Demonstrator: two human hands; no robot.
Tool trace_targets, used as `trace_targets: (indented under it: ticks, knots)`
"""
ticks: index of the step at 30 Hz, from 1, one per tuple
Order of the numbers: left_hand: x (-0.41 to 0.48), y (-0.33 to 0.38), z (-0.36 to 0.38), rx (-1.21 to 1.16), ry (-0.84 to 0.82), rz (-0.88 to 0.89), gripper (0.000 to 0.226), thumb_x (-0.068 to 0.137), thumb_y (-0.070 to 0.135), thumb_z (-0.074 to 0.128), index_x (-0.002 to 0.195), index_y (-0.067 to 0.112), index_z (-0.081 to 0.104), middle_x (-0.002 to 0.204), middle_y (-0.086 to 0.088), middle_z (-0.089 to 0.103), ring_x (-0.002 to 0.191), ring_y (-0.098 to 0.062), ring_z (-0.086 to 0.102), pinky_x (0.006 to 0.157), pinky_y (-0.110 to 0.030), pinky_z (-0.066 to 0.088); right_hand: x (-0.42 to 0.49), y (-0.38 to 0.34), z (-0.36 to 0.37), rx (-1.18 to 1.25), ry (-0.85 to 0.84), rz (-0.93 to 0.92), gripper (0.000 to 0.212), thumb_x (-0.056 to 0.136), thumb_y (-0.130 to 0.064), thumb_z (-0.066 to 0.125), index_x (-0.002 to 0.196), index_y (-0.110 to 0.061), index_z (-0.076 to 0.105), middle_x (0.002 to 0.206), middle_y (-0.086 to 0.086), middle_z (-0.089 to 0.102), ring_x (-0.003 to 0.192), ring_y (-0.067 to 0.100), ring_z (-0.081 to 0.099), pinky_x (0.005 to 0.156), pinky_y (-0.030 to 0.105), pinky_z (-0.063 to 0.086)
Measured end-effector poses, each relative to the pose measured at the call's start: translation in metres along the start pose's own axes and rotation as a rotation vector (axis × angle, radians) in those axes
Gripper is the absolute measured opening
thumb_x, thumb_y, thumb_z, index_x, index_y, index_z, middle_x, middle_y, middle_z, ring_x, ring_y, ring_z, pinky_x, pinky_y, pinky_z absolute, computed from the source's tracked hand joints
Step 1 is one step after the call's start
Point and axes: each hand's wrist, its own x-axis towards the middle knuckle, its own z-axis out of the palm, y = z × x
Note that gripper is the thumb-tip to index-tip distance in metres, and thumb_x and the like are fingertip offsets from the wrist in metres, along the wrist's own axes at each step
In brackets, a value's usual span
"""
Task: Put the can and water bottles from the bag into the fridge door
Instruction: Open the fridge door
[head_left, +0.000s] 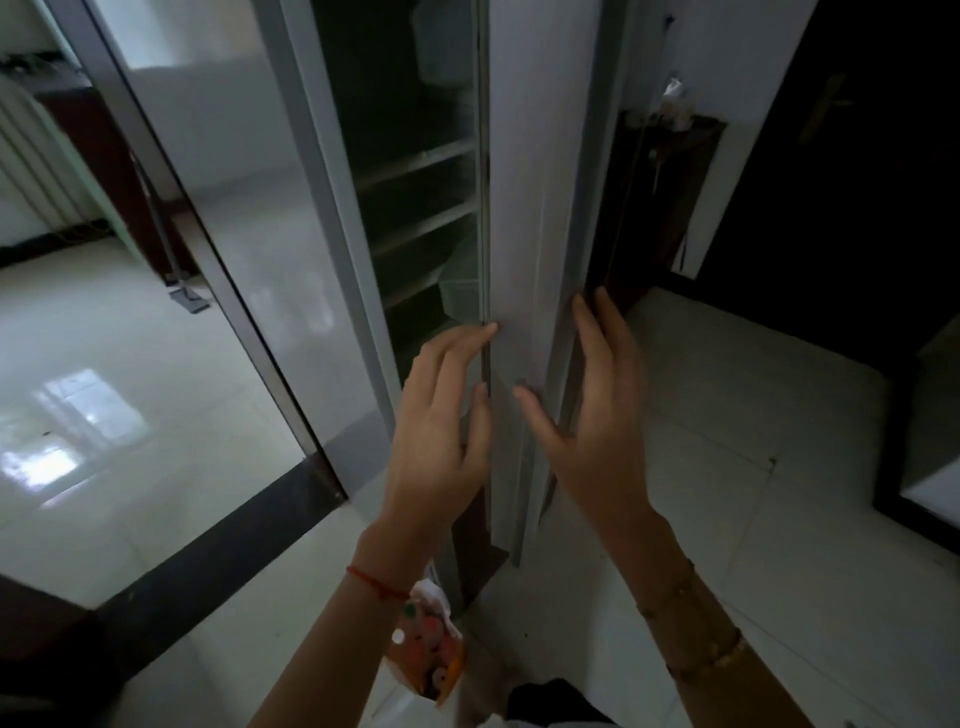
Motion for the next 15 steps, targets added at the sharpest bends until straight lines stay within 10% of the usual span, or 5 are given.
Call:
trace_targets:
  ticks: [10, 15]
  knots:
    - [0.019, 0.018, 0.034, 0.089, -0.104, 0.123, 0.07, 0.097, 0.021, 0.051, 0.156, 0.014, 0.016, 0.165, -0.006, 0.018, 0.154, -0.023, 0.014, 0.12, -0.059, 0.017, -0.014, 0.028, -0.051, -0.304, 0.079, -0.087, 0.089, 0.09, -0.027, 0.064, 0.152, -0.033, 0.0, 0.156, 0.015, 0.017, 0.145, 0.029, 0.02, 0.121, 0.035, 0.018]
    - [0.024, 0.026, 0.044, 0.126, -0.131, 0.179, 0.068, 0.098, 0.027, 0.046, 0.156, 0.012, 0.014, 0.166, -0.004, 0.012, 0.155, -0.023, 0.008, 0.122, -0.059, 0.007, -0.02, 0.042, -0.076, -0.438, 0.111, -0.129, 0.081, 0.089, -0.015, 0.063, 0.151, -0.033, 0.013, 0.153, 0.014, 0.016, 0.143, 0.038, 0.023, 0.118, 0.044, 0.026]
